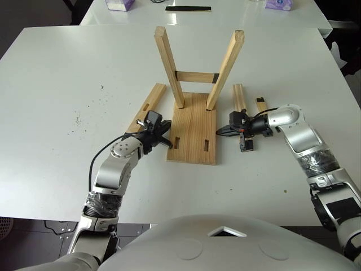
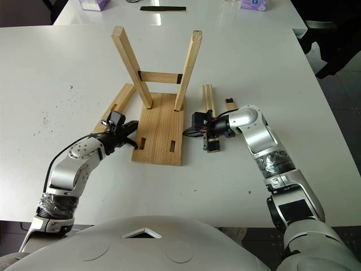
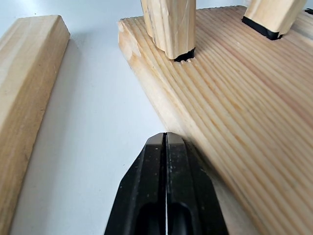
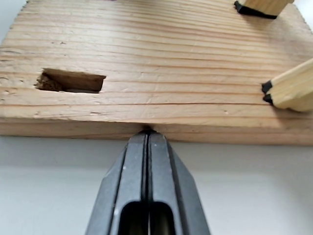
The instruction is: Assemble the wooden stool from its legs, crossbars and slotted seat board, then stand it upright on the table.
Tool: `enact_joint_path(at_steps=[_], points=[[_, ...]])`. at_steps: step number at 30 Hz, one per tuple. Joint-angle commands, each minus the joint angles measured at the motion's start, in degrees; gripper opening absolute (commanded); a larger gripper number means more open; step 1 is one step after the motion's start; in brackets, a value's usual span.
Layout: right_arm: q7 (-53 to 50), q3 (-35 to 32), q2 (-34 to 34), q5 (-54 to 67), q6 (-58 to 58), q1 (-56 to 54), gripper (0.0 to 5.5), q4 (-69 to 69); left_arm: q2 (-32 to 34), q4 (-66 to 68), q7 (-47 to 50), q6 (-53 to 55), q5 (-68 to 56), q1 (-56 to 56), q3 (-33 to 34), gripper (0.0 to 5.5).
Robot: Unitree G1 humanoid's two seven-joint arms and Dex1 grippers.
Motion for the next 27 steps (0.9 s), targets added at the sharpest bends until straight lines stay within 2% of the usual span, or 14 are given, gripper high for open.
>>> enact_joint_path(at_steps=[1, 6, 12, 15, 17, 21, 27], points=[[-0.57, -0.56, -0.03, 1.01, 0.74, -0.11, 0.01, -0.97, -0.04, -2.29, -1.11, 0.98, -0.74, 1.01, -0.33, 0.0], [-2.62, -4.3, -2.04, 2.36, 1.96, 0.74, 0.01, -2.79, 0.09, -4.25, 0.68, 1.66, -0.56, 1.85, 2.06, 0.0], [-13.34, -16.44, -3.53, 5.42, 5.58, 0.78, 0.01, -6.79, -1.38, -15.08, 4.49, 4.6, -5.12, 4.47, 10.56, 0.0], [-22.24, -21.79, -3.55, 3.78, 7.58, 4.65, 0.34, -9.4, -4.42, -21.35, 7.52, 5.42, -10.09, 4.95, 15.97, 0.0], [-29.66, -23.98, -1.87, 1.0, 7.55, 11.97, 0.66, -12.18, -7.6, -24.07, 11.12, 4.95, -12.15, 5.05, 18.66, 0.0], [-43.25, -27.04, 6.43, 0.08, 12.39, 23.08, 1.32, -20.97, -13.36, -26.31, 18.19, 3.59, -13.9, 5.83, 22.49, 0.0], [-48.94, -27.82, 12.07, 2.54, 19.15, 28.09, 2.26, -28.97, -15.47, -24.33, 23.84, 0.65, -12.34, 4.0, 24.76, 0.0]])
